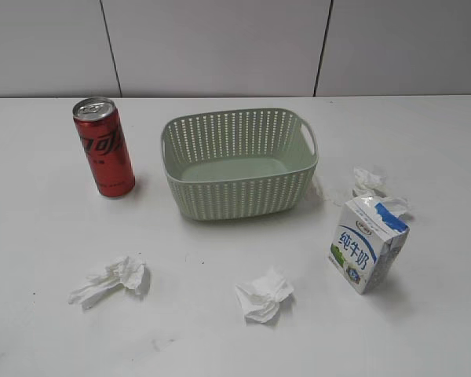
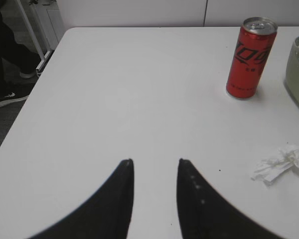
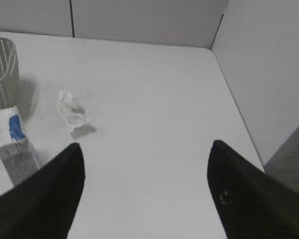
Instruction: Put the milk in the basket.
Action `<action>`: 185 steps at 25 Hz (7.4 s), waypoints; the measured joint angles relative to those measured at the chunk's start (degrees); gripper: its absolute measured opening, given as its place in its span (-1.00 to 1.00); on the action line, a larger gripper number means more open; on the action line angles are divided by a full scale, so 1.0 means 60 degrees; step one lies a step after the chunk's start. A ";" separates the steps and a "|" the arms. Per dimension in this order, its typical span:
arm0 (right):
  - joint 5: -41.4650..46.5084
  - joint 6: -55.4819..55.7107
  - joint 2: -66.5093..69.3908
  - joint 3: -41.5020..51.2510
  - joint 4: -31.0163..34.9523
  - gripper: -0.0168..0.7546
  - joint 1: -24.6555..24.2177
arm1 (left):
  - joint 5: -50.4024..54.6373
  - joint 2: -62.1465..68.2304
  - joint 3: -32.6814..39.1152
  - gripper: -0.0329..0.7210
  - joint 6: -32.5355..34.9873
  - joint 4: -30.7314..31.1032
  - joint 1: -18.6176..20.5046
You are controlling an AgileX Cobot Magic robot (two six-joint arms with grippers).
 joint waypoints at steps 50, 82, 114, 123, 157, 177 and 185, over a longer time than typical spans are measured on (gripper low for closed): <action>-0.0595 -0.0169 1.6187 -0.5101 0.1465 0.58 0.3668 | 0.0000 0.0000 0.0000 -0.33 0.0000 0.0000 0.0000; 0.3104 -0.0284 1.6822 -1.1652 0.1499 -0.09 0.3668 | 0.0000 0.0000 0.0000 -0.33 0.0000 0.0000 0.0000; 0.2755 -0.0986 2.1773 -1.5480 0.1965 0.70 0.4192 | 0.0000 0.0000 0.0000 -0.33 0.0000 0.0000 0.0000; 0.3096 -0.0996 1.8946 -1.5393 0.1525 0.70 0.4192 | 0.0000 0.0000 0.0000 -0.33 0.0000 0.0000 0.0000; 0.2399 0.1159 0.4036 -0.0629 -0.0781 0.59 0.1708 | 0.0000 0.0000 0.0000 -0.33 0.0000 0.0000 0.0000; 0.1672 0.0578 -0.0752 0.0190 -0.0212 0.58 -0.0098 | 0.0000 0.0000 0.0000 -0.33 0.0000 0.0000 0.0000; 0.1596 0.0126 -0.0752 0.0202 0.0381 0.58 -0.0098 | 0.0000 0.0000 0.0000 -0.33 0.0000 0.0000 0.0000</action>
